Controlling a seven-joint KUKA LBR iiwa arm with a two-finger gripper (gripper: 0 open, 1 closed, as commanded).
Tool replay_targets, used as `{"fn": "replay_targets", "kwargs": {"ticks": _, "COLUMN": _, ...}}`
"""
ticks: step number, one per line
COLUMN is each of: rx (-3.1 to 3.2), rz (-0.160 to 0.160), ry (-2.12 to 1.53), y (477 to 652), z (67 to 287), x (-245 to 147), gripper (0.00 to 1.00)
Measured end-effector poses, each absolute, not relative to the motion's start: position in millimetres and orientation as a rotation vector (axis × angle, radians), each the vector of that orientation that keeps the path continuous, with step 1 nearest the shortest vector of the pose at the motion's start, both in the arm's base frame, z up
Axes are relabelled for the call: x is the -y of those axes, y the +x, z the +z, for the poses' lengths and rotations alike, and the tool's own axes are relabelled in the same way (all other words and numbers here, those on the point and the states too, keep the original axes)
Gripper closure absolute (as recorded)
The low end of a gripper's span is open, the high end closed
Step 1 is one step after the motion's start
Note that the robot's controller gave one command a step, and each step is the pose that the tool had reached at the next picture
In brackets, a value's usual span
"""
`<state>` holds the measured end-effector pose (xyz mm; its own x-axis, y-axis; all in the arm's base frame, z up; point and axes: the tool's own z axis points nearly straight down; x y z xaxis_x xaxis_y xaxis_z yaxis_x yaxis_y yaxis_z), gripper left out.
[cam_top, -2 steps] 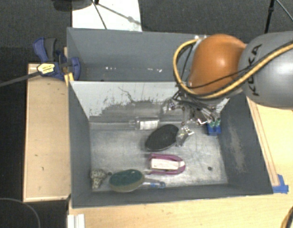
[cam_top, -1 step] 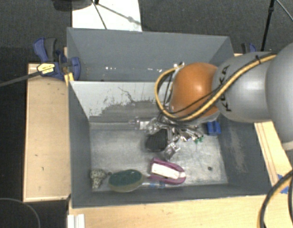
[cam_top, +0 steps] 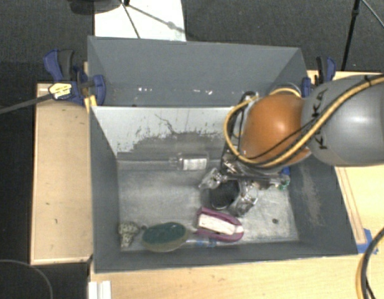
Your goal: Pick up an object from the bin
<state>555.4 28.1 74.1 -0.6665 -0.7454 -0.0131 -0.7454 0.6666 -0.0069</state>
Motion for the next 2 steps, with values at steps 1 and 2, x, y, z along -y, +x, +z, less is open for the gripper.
{"fn": "replay_targets", "kwargs": {"ticks": 1, "rx": -2.854, "rz": -0.001, "ry": -1.275, "y": 555.7, "z": 75, "x": -29, "gripper": 1.00}}
{"fn": "replay_targets", "kwargs": {"ticks": 2, "rx": -2.810, "rz": -0.004, "ry": -1.385, "y": 552.3, "z": 204, "x": -36, "gripper": 1.00}}
